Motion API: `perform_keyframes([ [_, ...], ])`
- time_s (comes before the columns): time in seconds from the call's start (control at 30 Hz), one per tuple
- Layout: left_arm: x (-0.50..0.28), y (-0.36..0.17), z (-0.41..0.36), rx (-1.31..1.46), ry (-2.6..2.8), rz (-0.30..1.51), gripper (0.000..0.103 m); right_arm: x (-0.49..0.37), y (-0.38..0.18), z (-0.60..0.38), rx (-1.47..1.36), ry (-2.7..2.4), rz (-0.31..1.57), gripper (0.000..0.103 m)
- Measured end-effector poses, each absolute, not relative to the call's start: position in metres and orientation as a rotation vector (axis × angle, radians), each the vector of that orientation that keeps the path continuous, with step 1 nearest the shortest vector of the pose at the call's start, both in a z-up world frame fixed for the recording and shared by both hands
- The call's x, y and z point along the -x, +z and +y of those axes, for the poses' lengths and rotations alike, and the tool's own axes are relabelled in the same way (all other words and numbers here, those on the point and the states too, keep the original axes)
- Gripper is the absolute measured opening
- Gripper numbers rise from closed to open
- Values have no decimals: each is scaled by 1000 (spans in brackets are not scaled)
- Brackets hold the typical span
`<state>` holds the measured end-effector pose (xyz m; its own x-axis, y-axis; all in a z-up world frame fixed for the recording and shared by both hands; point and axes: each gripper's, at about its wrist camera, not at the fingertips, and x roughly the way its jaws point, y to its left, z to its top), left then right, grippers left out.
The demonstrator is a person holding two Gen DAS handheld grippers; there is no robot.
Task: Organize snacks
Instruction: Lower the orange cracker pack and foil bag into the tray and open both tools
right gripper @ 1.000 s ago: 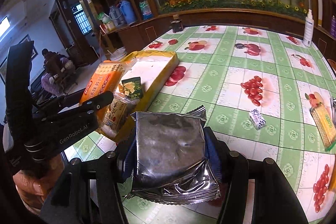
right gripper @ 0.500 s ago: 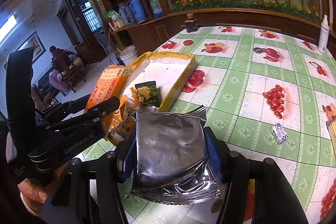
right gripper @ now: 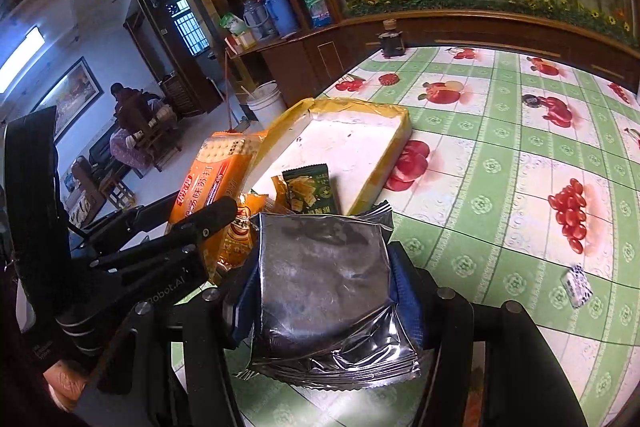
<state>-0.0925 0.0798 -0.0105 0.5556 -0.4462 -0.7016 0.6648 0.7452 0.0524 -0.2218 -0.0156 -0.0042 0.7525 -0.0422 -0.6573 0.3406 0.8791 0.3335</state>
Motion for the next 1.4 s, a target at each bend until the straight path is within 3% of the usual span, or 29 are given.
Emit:
perform_keyframes([
  [1.4, 9, -46, 73, -324, -555, 834, 52, 82, -25, -49, -471, -177, 713, 60],
])
